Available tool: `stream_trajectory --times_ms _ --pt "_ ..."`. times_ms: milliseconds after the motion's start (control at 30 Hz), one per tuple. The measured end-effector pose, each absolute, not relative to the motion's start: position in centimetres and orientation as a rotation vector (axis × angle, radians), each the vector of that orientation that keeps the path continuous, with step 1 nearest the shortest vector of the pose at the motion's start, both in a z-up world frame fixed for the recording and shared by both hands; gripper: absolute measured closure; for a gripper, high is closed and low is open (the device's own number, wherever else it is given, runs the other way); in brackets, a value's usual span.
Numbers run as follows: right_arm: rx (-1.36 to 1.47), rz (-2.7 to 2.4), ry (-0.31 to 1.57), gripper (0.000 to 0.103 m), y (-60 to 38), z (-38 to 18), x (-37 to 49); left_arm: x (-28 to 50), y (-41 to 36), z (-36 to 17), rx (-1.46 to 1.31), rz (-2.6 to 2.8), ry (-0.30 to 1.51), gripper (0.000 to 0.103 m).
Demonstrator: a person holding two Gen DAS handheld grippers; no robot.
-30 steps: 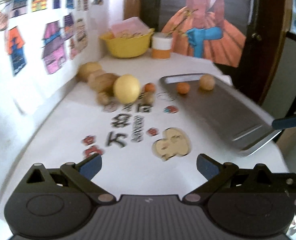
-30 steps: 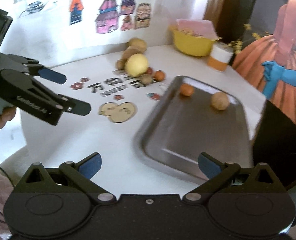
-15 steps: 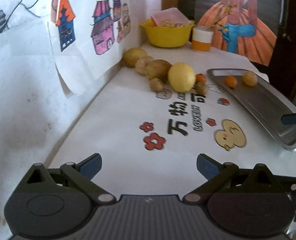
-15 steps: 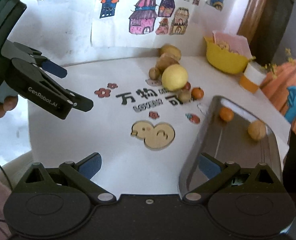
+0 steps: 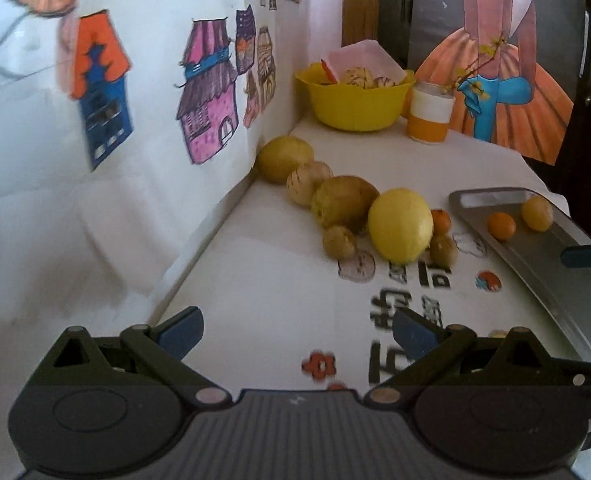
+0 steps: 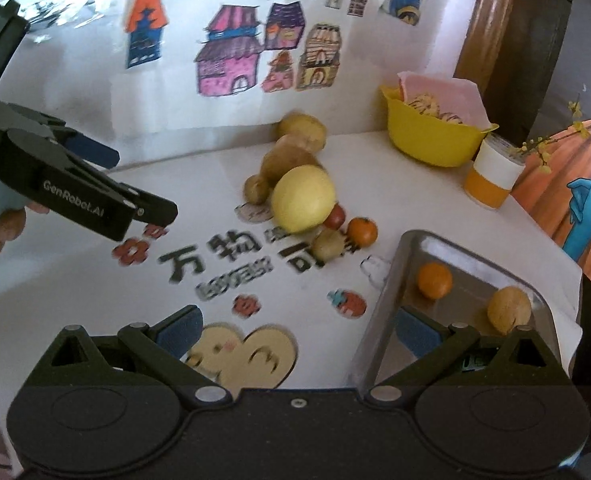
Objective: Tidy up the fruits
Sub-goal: 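Withdraw both open tools from the tray back toward the fruit row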
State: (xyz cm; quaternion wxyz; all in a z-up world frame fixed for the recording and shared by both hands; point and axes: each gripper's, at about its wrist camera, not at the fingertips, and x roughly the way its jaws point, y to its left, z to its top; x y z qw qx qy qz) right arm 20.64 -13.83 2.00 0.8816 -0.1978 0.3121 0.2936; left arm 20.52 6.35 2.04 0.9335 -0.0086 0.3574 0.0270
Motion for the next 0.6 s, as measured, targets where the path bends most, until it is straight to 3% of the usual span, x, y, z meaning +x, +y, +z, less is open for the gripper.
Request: stream_trajectory --times_ms 200,600 --pt "-0.391 0.630 0.637 0.003 -13.4 1.5 23.5 23.4 6.5 1.2 -0.025 0.051 0.728 0.001" --pt "-0.357 0.679 0.676 0.024 -12.2 -0.4 27.8 27.0 6.1 -0.4 0.003 0.028 0.727 0.003"
